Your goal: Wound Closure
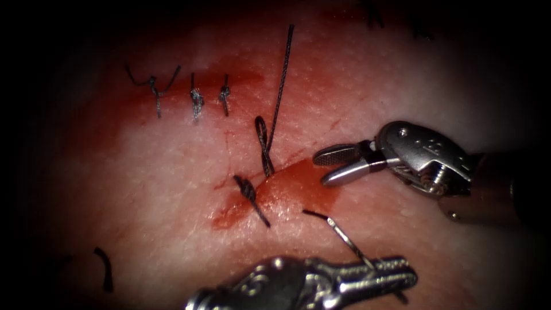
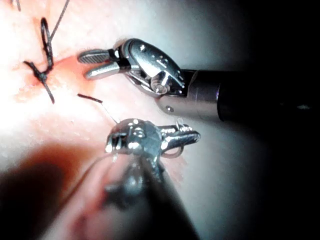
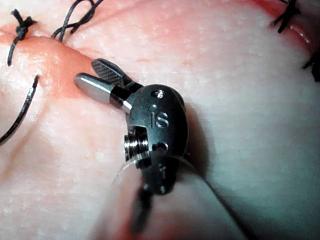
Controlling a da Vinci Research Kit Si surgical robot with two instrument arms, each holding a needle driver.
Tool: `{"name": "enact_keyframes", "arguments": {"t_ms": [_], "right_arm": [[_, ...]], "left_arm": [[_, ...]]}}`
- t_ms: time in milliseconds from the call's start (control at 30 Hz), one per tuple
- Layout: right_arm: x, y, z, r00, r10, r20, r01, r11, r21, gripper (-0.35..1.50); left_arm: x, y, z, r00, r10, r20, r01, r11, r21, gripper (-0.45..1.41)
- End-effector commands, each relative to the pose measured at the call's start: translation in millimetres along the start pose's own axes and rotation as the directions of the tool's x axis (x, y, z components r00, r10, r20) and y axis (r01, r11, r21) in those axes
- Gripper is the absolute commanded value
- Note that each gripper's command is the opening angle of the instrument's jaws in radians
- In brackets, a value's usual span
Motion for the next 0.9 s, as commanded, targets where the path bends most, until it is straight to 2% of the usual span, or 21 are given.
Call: {"name": "enact_keyframes", "arguments": {"t_ms": [33,200,267,333,367,433,467,500,533,600,633,700,733,800,867,900], "right_arm": [[-0.8,0.0,0.8,1.0,-0.002,0.001,0.001,1.0,0.01,0.02],[-0.9,-0.4,0.5,1.0,-0.019,0.003,0.018,0.999,0.034,0.07],[-1.0,-1.0,0.4,0.999,-0.053,0.003,0.053,0.998,0.042,0.17],[-0.9,-1.8,0.5,0.996,-0.088,0.016,0.087,0.995,0.049,0.37],[-0.7,-3.0,0.8,0.992,-0.12,0.036,0.119,0.992,0.048,0.54],[-0.3,-4.5,1.3,0.988,-0.145,0.056,0.143,0.989,0.034,0.69],[0.2,-5.6,1.6,0.985,-0.16,0.057,0.158,0.987,0.033,0.61],[1.0,-6.6,2.0,0.982,-0.179,0.06,0.178,0.984,0.017,0.61],[1.0,-6.6,2.0,0.982,-0.179,0.06,0.178,0.984,0.017,0.61],[2.2,-7.6,2.4,0.971,-0.22,0.089,0.222,0.975,-0.015,0.61],[2.7,-8.1,2.7,0.966,-0.24,0.097,0.245,0.969,-0.04,0.57],[2.9,-8.3,3.0,0.962,-0.252,0.104,0.258,0.965,-0.054,0.54],[2.9,-8.3,3.0,0.962,-0.252,0.104,0.258,0.965,-0.054,0.54],[3.0,-8.2,3.4,0.952,-0.269,0.143,0.285,0.953,-0.101,0.52],[3.1,-8.0,3.6,0.947,-0.281,0.154,0.3,0.946,-0.124,0.51],[3.2,-7.8,3.9,0.944,-0.287,0.164,0.31,0.94,-0.142,0.51]], "left_arm": [[-0.8,0.0,0.5,1.0,-0.002,-0.005,0.002,1.0,-0.02,-0.45],[-0.8,1.3,0.0,1.0,0.005,0.004,-0.004,0.998,-0.055,-0.45],[-0.6,2.1,-0.5,0.996,0.086,0.011,-0.085,0.994,-0.073,-0.45],[-0.4,3.2,-1.3,0.983,0.181,0.014,-0.18,0.982,-0.064,-0.45],[-0.2,4.5,-2.3,0.964,0.263,0.035,-0.262,0.964,-0.045,-0.45],[0.0,5.7,-3.1,0.941,0.335,0.045,-0.334,0.942,-0.029,-0.45],[0.0,7.2,-4.1,0.92,0.387,0.061,-0.387,0.922,-0.016,-0.45],[0.1,8.6,-4.8,0.893,0.444,0.076,-0.445,0.895,-0.008,-0.45],[0.1,8.6,-4.8,0.893,0.444,0.076,-0.445,0.895,-0.008,-0.45],[0.3,10.8,-5.8,0.854,0.511,0.097,-0.514,0.858,0.009,-0.45],[0.4,12.1,-6.5,0.816,0.564,0.126,-0.572,0.819,0.041,-0.45],[0.3,12.8,-7.2,0.766,0.618,0.176,-0.636,0.768,0.075,-0.45],[0.3,12.8,-7.2,0.766,0.618,0.176,-0.636,0.768,0.075,-0.45],[0.1,13.4,-8.0,0.715,0.662,0.227,-0.694,0.71,0.116,-0.45],[0.0,13.5,-8.3,0.701,0.67,0.244,-0.709,0.692,0.134,-0.45],[-0.1,13.4,-8.6,0.677,0.687,0.264,-0.732,0.666,0.145,-0.45]]}}
